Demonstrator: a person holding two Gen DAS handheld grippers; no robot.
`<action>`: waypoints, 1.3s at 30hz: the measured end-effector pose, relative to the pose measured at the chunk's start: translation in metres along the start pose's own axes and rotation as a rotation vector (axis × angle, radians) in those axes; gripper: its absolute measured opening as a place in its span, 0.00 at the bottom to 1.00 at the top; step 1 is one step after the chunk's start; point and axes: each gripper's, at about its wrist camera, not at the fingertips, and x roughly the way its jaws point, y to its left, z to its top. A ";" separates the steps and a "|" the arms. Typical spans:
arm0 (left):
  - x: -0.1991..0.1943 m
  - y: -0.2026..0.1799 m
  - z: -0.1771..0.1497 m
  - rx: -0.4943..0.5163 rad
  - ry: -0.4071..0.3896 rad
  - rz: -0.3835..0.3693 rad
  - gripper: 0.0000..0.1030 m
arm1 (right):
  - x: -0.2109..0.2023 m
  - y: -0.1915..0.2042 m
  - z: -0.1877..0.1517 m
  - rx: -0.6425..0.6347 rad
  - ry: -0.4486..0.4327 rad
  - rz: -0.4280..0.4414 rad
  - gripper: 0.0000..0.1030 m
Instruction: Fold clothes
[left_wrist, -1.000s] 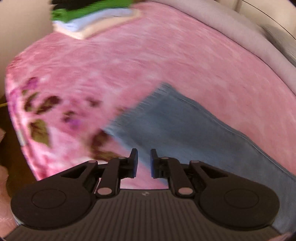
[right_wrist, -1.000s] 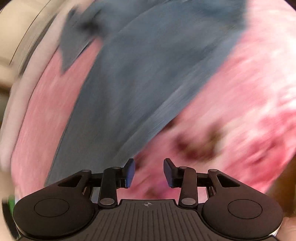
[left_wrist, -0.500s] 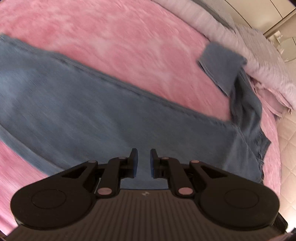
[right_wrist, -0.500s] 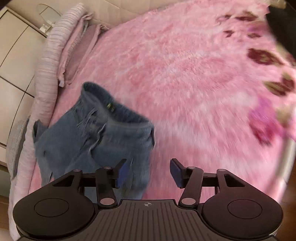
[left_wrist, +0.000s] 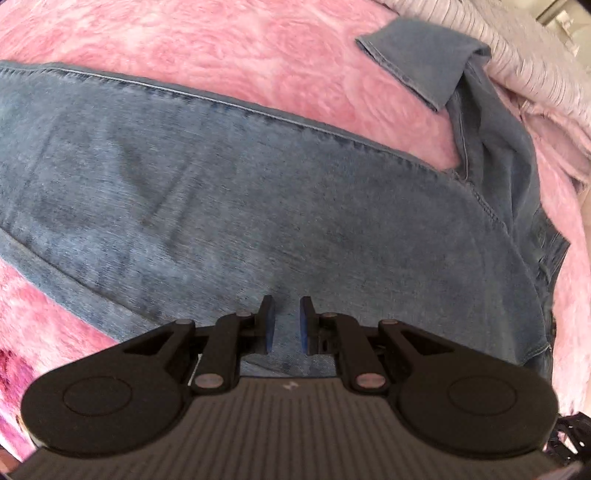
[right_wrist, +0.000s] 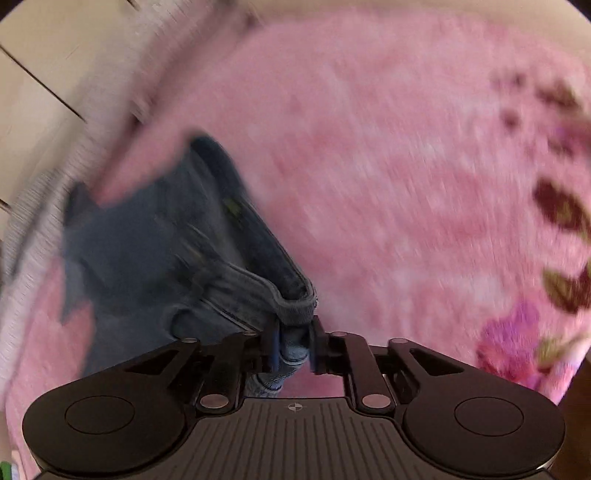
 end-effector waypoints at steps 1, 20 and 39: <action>0.000 -0.001 0.003 -0.004 0.002 0.003 0.08 | 0.001 0.001 0.004 -0.002 -0.002 -0.017 0.28; 0.068 -0.061 0.166 -0.042 -0.042 -0.259 0.20 | 0.095 0.094 0.012 -0.061 0.216 0.050 0.44; 0.156 -0.075 0.262 -0.432 -0.208 -0.460 0.09 | 0.116 0.102 0.014 -0.093 0.221 0.010 0.44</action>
